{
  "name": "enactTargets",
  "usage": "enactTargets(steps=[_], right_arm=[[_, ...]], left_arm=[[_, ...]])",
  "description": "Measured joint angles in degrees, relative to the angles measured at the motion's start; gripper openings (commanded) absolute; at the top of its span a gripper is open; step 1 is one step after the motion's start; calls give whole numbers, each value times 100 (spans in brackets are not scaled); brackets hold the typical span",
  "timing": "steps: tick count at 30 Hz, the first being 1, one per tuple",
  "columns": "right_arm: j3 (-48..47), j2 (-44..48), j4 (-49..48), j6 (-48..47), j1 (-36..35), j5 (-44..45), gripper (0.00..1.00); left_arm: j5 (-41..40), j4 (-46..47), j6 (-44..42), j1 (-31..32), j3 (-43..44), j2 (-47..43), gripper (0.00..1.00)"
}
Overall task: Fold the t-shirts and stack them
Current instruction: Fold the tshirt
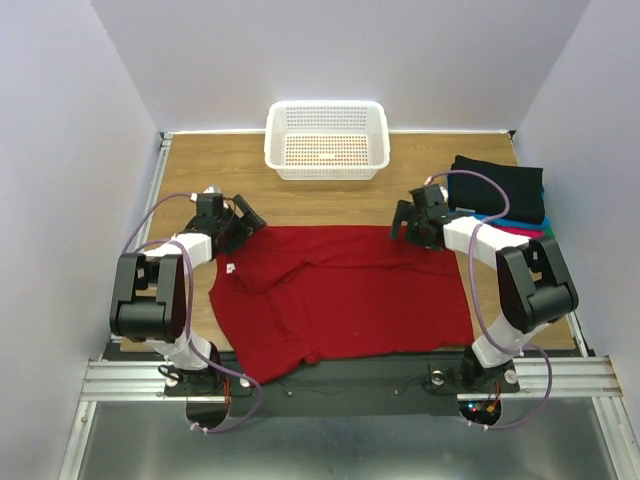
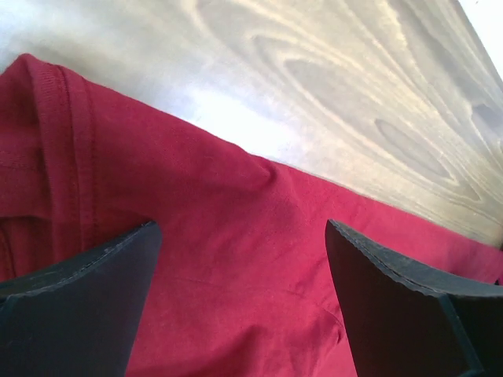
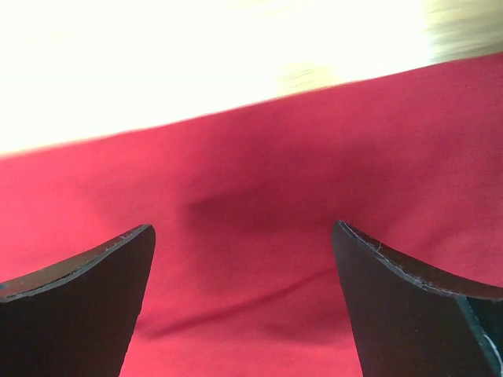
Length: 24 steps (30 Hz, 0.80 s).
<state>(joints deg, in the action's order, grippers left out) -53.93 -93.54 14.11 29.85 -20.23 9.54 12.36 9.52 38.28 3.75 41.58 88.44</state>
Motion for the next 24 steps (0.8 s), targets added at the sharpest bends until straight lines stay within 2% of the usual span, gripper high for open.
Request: enactTargets(steps=[4,8,18,24], right_arm=[[0,-157,-2,-35,468,142,100],[-258,-448,-26,-188,555,214,100],[-1928,-1860,-175,-719,616,260,100],[-2422,-2203,-203,-957,640,271,100]], left_arm=[[59,254,-90,-4,249,365,98],[52,264,-184,-17,535,623,98],[203,-258,-697,-284,2505,2103,98],[216,-608,-894,-426,3355,2625,98]])
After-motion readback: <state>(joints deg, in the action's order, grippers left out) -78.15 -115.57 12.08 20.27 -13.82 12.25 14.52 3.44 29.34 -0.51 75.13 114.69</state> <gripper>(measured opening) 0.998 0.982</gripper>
